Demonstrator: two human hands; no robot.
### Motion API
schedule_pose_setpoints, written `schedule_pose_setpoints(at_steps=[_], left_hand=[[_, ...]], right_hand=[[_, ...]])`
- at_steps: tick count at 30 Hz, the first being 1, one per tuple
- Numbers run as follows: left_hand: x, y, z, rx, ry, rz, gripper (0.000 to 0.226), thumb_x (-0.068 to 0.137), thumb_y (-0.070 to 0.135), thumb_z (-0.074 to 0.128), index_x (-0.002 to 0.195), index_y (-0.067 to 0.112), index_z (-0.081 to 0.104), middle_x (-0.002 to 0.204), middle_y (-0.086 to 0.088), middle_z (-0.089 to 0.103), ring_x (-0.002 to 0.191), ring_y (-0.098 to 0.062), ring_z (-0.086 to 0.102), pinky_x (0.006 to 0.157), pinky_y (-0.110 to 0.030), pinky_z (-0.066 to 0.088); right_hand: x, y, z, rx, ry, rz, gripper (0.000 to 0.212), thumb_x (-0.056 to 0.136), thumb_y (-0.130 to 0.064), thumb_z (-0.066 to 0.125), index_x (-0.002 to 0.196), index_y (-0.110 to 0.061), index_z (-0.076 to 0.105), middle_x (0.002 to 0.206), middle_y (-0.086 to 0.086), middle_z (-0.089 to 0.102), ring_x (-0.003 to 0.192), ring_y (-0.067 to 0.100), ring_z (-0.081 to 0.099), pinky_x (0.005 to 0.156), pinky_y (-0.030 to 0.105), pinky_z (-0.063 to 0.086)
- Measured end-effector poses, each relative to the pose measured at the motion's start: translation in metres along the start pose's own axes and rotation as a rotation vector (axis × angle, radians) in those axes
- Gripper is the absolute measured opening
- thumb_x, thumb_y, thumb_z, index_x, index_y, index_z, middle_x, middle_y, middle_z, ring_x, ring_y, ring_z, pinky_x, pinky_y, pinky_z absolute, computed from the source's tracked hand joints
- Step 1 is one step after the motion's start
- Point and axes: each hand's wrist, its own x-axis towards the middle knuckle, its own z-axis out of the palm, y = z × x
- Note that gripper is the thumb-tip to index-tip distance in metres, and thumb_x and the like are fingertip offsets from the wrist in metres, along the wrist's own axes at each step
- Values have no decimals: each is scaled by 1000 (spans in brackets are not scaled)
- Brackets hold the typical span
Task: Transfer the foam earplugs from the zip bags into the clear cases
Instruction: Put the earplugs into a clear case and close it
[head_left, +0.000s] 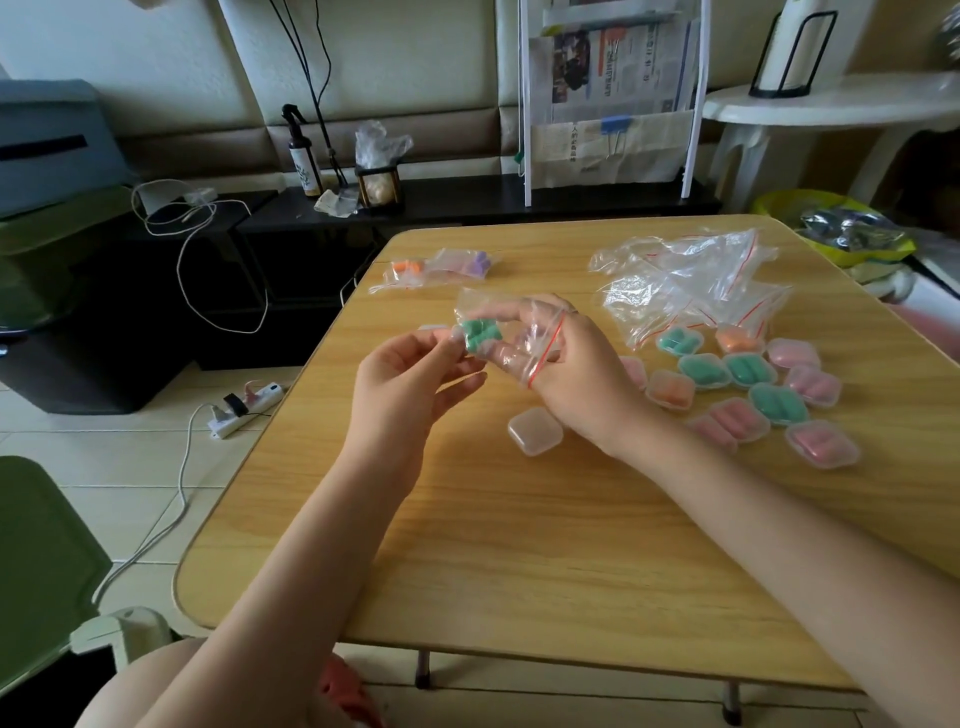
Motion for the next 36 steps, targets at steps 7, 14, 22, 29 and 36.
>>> schedule_pose_setpoints(at_steps=[7, 14, 22, 29, 36], left_hand=[[4, 0, -2, -69, 156, -17, 8, 93, 8, 57, 89, 1, 59, 77, -9, 68, 68, -15, 66, 62, -23, 55], [8, 2, -8, -168, 328, -50, 15, 99, 7, 45, 85, 3, 50, 62, -5, 64, 64, -16, 70, 66, -27, 58], [7, 1, -1, -164, 256, -48, 9, 96, 1, 47, 91, 7, 44, 93, -18, 66, 84, -25, 72, 75, -30, 59], [4, 2, -3, 28, 311, 87, 9, 94, 2, 52, 88, 8, 48, 88, -18, 68, 79, -21, 73, 69, -27, 58], [-3, 3, 6, 82, 229, 103, 9, 92, 2, 56, 93, 7, 49, 79, -13, 69, 72, -18, 72, 61, -22, 55]], right_hand=[[-3, -5, 0, 21, -92, -4, 10, 91, -26, 63, 101, -29, 63, 99, -18, 59, 99, 10, 58, 82, 26, 48], [-1, -9, -5, 213, -97, 22, 14, 96, -19, 48, 85, -20, 57, 91, -5, 60, 79, 11, 63, 65, 23, 50], [4, -5, -14, 250, -87, 127, 15, 97, -14, 49, 88, -18, 60, 105, 19, 58, 98, 28, 58, 77, 38, 57], [9, -10, -25, 187, -77, 25, 14, 93, -26, 48, 85, -21, 59, 135, -20, 48, 106, 12, 61, 71, 22, 50], [6, -9, -23, 314, -229, 110, 19, 98, -9, 45, 84, -7, 56, 133, 3, 52, 87, 20, 63, 76, 31, 57]])
